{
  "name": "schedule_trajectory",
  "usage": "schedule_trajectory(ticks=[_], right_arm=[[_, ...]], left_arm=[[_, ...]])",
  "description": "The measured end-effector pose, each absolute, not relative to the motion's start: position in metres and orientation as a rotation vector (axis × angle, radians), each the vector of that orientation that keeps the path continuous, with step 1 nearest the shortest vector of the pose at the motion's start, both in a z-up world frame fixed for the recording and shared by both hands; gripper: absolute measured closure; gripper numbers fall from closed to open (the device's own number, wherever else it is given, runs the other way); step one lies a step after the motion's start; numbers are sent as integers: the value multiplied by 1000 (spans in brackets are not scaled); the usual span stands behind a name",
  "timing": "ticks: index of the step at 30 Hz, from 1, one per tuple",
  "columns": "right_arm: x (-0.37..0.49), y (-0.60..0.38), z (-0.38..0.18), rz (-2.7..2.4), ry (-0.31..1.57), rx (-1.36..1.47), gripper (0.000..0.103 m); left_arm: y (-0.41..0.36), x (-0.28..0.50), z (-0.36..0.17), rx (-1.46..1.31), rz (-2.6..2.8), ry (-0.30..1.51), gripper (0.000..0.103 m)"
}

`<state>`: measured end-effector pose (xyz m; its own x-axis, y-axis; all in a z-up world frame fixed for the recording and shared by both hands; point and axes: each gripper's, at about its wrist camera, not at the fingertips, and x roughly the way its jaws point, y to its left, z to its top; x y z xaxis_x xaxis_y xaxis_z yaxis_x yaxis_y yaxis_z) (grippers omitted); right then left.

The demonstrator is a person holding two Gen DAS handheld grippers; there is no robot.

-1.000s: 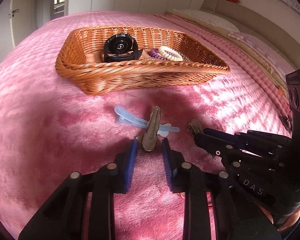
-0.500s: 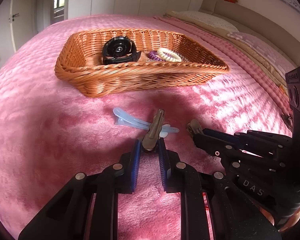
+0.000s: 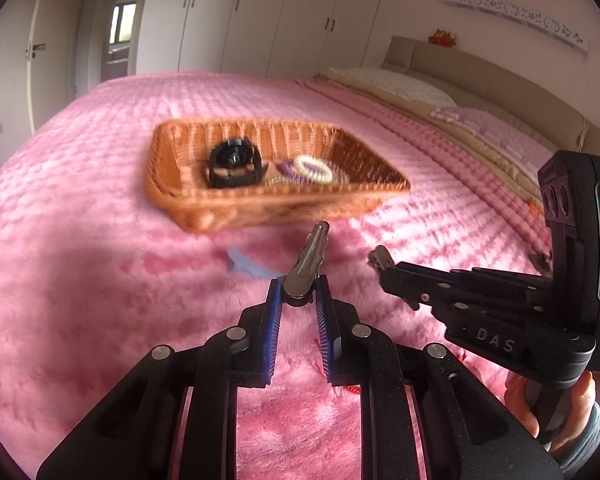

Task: Organize jewelry
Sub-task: 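Carry both keys into the basket and open both grippers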

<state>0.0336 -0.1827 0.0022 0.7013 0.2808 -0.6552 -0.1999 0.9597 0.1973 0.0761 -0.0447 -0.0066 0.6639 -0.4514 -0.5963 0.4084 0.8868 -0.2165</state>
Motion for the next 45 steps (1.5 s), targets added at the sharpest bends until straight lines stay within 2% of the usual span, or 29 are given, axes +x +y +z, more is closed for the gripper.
schedule_trajectory(ticks=[7, 12, 20, 25, 40, 42, 44, 45], right_arm=[[53, -180, 69, 248, 609, 42, 91], [98, -181, 85, 227, 603, 37, 92], [186, -185, 56, 221, 736, 96, 91], [220, -186, 31, 219, 823, 148, 91], [232, -197, 8, 212, 875, 216, 91], [227, -198, 11, 215, 876, 216, 86], [220, -198, 15, 217, 865, 207, 76], [217, -198, 18, 213, 858, 196, 75]], left_arm=[[-32, 95, 52, -101, -417, 566, 88], [-34, 137, 68, -115, -374, 554, 88], [-35, 210, 44, -156, -319, 631, 88], [-39, 229, 22, -136, -294, 670, 87], [-36, 237, 2, -115, -270, 710, 86], [-34, 234, 4, -128, -279, 710, 78], [-31, 228, 10, -133, -279, 694, 75], [-29, 224, 13, -139, -286, 686, 75]])
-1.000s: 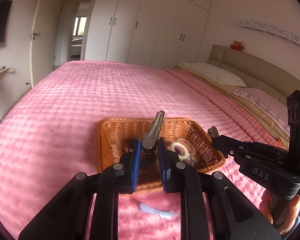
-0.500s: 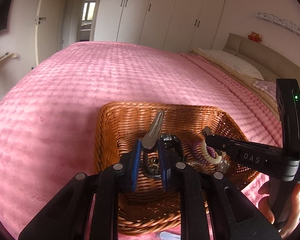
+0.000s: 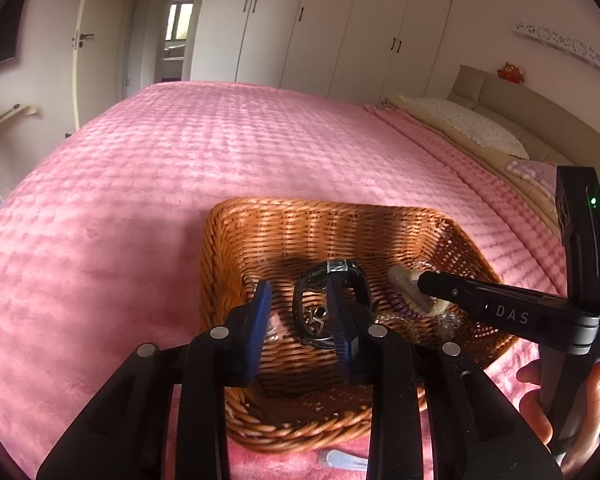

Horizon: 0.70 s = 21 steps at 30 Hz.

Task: Organize jewelry
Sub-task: 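Carry both keys into the basket and open both grippers, then withdraw both grippers from the basket toward the hair clip and red cord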

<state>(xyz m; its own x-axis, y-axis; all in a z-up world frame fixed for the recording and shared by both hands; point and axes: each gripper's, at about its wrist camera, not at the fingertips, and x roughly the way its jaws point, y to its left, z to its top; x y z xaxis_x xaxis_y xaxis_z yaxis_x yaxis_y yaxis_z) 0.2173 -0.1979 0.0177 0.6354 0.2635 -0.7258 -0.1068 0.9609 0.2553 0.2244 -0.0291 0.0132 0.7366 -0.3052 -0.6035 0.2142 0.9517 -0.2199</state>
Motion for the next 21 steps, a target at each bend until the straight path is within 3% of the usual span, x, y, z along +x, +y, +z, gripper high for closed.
schedule_trajectory(ticks=[12, 21], right_arm=[[130, -189, 50, 283, 801, 139, 75], [57, -181, 30, 339, 840, 81, 75]], left_arm=[[-6, 151, 47, -192, -307, 628, 71], [4, 97, 43, -185, -317, 648, 71]])
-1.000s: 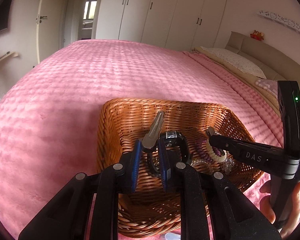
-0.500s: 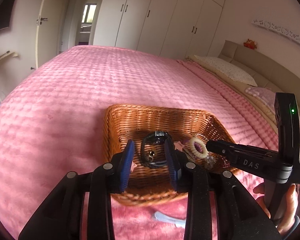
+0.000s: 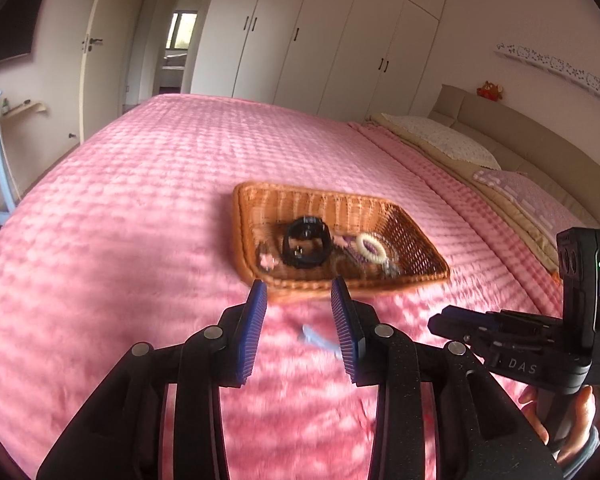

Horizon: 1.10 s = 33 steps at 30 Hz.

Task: Organize jewelry
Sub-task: 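Withdraw both grippers from the basket toward the hair clip and red cord, then grasp the light-blue hair clip with the left gripper while the right grasps the red cord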

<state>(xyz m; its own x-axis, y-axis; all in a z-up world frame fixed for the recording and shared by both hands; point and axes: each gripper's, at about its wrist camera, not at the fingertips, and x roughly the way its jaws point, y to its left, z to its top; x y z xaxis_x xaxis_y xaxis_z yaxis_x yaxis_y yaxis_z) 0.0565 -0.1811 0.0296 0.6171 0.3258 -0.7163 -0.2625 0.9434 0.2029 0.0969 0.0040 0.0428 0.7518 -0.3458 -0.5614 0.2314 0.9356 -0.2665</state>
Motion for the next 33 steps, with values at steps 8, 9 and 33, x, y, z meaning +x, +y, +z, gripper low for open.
schedule_trajectory(ticks=[8, 9, 33], right_arm=[[17, -177, -13, 382, 908, 60, 75], [14, -176, -18, 388, 915, 52, 75], [16, -168, -43, 380, 910, -95, 97]], left_arm=[[3, 76, 7, -210, -342, 748, 71], [3, 75, 3, -209, -345, 761, 71], [-41, 124, -47, -317, -344, 927, 71]])
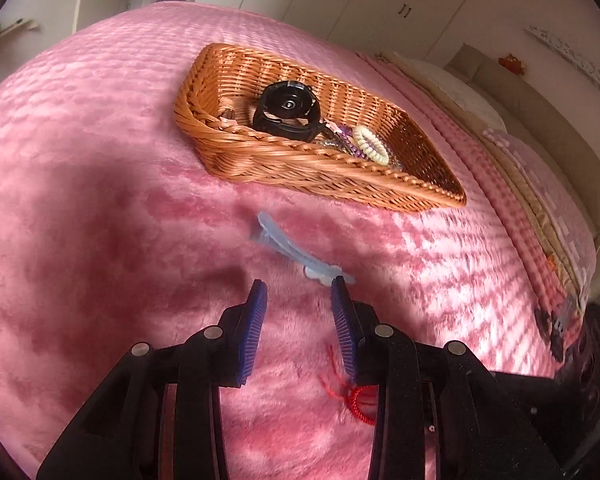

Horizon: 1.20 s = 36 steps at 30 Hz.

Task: Organize jewelry
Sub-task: 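Grasp the light-blue hair clip with the left gripper while the right grasps the red cord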

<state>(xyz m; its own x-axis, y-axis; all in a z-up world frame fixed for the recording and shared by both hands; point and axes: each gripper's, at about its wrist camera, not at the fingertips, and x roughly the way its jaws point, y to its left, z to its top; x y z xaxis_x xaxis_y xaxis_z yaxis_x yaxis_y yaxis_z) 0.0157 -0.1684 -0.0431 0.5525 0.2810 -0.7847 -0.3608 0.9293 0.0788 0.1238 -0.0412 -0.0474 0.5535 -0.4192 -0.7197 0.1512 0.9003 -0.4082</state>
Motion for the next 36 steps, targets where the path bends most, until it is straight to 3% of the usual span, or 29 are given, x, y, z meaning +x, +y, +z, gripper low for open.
schedule_trajectory(ticks=[10, 12, 13, 14, 15, 23, 29, 36], right_arm=[[32, -213, -40, 300, 865, -2, 97], [33, -215, -43, 300, 868, 16, 97], [34, -217, -44, 297, 870, 22, 97], [33, -217, -45, 296, 869, 27, 97], [33, -217, -45, 296, 868, 31, 97], [31, -226, -46, 303, 871, 86, 97], [26, -230, -43, 261, 877, 117, 97], [3, -221, -43, 288, 921, 155, 97]], left_arm=[[-71, 162, -56, -305, -254, 928, 62], [-76, 163, -57, -265, -250, 927, 66], [-79, 163, -56, -252, -255, 926, 73], [-79, 163, -56, -247, -264, 926, 85], [-79, 163, -57, -250, -281, 929, 88], [-65, 148, -51, -240, -381, 918, 93], [-52, 123, -48, -56, -410, 984, 94], [-36, 94, -53, -22, -417, 992, 92]])
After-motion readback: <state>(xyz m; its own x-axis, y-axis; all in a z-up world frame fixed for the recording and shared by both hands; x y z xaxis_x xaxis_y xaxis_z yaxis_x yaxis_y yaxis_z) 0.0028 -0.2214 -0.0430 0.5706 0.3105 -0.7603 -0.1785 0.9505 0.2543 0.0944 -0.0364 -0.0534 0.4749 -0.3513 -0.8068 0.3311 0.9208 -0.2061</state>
